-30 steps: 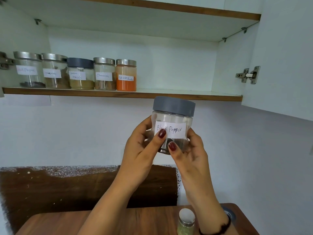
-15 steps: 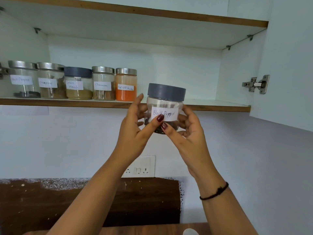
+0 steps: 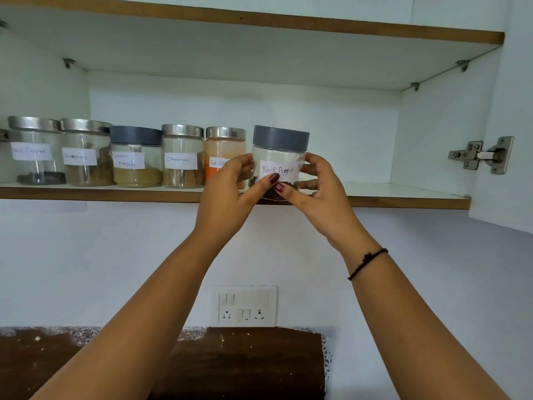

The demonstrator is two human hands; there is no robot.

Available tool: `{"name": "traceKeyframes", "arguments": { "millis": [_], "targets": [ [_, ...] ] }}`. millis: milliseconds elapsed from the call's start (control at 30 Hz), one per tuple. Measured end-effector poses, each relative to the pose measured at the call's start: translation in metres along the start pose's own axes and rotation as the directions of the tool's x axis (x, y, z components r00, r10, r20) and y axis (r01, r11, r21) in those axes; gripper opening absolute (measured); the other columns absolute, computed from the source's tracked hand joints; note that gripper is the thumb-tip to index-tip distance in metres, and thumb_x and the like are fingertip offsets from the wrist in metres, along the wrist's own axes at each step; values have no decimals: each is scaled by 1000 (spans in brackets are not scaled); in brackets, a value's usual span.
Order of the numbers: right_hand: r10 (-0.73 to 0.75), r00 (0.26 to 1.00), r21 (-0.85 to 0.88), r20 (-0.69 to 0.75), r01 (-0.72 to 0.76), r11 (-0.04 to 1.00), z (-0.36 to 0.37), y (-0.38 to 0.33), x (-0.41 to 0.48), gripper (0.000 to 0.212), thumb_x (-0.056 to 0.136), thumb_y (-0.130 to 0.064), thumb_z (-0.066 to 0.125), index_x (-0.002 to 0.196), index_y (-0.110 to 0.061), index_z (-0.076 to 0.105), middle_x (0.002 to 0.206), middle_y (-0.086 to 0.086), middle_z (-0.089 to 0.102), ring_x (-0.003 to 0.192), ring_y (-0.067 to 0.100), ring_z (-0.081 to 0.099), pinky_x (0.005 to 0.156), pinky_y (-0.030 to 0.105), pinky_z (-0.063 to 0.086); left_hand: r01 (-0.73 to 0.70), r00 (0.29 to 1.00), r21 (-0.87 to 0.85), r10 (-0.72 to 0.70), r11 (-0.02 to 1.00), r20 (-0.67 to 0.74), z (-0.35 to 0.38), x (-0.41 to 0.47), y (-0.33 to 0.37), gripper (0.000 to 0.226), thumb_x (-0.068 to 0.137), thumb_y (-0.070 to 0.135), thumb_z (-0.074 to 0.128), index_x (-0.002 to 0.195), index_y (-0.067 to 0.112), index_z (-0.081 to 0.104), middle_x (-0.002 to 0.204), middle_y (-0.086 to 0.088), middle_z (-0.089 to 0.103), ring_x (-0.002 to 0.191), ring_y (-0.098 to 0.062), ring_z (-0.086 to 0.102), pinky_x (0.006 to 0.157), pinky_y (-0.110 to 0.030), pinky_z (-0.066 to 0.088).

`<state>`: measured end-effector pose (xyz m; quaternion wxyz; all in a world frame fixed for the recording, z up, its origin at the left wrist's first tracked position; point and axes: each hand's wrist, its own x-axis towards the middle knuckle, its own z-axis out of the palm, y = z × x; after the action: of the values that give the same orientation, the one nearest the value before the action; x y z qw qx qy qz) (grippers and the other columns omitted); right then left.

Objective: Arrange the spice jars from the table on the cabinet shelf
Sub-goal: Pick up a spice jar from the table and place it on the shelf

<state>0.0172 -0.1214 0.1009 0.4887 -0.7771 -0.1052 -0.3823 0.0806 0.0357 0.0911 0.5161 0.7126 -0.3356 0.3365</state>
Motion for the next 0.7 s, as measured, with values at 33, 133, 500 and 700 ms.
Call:
{"name": "traceKeyframes", "arguments": {
  "millis": [33, 133, 500, 700],
  "targets": [
    [-4, 1000, -33, 10, 4, 999, 1, 1, 6, 73, 81, -31, 76, 142, -27, 37, 139, -4, 49, 111, 12, 56, 75, 15, 50, 5, 1000, 26, -5, 1000, 5, 0, 4, -3, 68, 85, 59, 63, 138, 17, 53, 131, 3, 65, 118, -12, 63, 95, -41, 57],
    [-3, 1000, -118, 31, 6, 993, 4, 7, 19, 73, 81, -33, 76, 142, -26, 38, 139, -2, 49, 112, 15, 58, 83, 24, 54, 18, 999, 84, -21, 996, 31, 3, 12, -11, 63, 87, 55, 61, 136, 16, 54, 131, 1, 65, 118, -14, 63, 94, -41, 57],
    [60, 997, -246, 43, -48, 968, 10, 16, 39, 75, 79, -45, 74, 142, -28, 38, 134, -4, 55, 107, 16, 62, 96, 46, 52, 32, 996, 252, -51, 967, 67, 5, 26, -16, 58, 91, 52, 59, 135, 13, 54, 132, -7, 64, 116, -21, 64, 92, -41, 57],
    [66, 998, -306, -1, -63, 950, 14, 21, 46, 74, 75, -51, 75, 138, -30, 42, 126, -7, 58, 102, 17, 63, 98, 51, 46, 59, 998, 262, -64, 963, 14, 5, 24, -16, 57, 89, 42, 68, 137, 13, 55, 130, -7, 66, 116, -19, 64, 97, -38, 54]
  ]
}}
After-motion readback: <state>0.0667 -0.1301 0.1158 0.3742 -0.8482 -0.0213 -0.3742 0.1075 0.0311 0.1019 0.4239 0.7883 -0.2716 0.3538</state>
